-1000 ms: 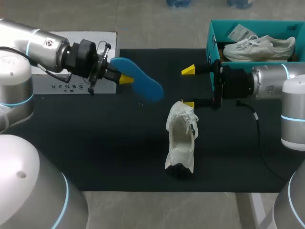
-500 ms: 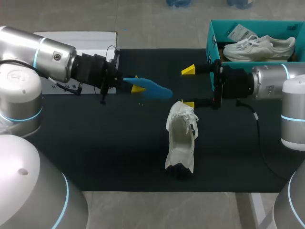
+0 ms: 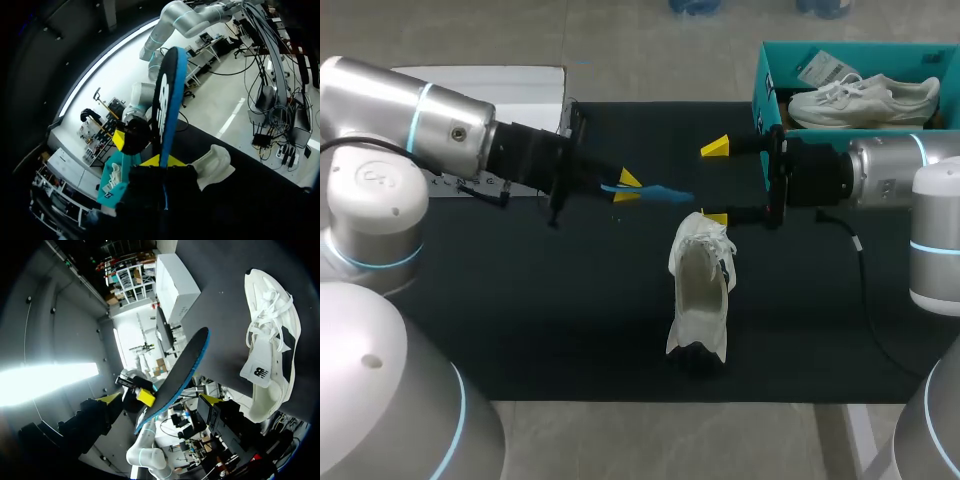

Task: Take the shoe out of the shoebox, open the shoe tongue, remove and reinsert the insole, then place the shoe into the shoebox

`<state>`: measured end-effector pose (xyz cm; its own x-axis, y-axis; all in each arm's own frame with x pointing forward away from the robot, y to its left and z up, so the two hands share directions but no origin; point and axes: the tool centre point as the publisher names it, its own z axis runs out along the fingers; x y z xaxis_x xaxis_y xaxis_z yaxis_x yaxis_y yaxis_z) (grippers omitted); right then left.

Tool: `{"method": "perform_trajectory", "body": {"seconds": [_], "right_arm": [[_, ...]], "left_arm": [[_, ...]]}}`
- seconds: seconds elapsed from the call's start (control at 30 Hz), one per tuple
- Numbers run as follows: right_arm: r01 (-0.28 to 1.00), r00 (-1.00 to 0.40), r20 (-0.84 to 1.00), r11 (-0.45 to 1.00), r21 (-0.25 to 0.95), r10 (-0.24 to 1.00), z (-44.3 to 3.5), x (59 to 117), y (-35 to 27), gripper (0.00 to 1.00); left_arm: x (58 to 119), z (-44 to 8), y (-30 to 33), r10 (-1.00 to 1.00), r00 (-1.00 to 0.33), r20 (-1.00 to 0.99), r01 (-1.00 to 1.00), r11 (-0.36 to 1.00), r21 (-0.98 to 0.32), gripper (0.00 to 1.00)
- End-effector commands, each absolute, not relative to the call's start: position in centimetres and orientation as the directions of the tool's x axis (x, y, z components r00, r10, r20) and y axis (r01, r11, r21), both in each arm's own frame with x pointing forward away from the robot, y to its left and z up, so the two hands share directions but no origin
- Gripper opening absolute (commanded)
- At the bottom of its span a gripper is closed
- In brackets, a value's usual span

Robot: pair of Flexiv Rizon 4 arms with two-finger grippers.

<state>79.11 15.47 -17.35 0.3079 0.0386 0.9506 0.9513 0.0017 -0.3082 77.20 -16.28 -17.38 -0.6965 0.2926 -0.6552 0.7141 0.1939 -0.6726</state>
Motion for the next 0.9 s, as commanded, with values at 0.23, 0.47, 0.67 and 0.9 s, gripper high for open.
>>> {"method": "perform_trajectory", "body": {"seconds": [0.23,0.47,0.67,0.9], "right_arm": [[0.951,0.308,0.951,0.001,-0.308,0.039,-17.4,79.1,15.6,1.0],[0.951,0.308,0.951,0.001,-0.308,0.039,-17.4,79.1,15.6,1.0],[0.951,0.308,0.951,0.001,-0.308,0.039,-17.4,79.1,15.6,0.7],[0.951,0.308,0.951,0.001,-0.308,0.039,-17.4,79.1,15.6,0.0]], "left_arm": [[77.9,-17.8,-19.5,0.309,-0.637,-0.707,0.77,0.208,-0.603,0.0],[78.2,-17.2,-20.6,0.322,-0.605,-0.728,0.796,0.207,-0.569,0.0],[78.2,-17.3,-21.5,0.329,-0.601,-0.728,0.798,0.202,-0.567,0.0],[77.7,-17.3,-21.5,0.326,-0.599,-0.732,0.8,0.189,-0.57,0.0]]}}
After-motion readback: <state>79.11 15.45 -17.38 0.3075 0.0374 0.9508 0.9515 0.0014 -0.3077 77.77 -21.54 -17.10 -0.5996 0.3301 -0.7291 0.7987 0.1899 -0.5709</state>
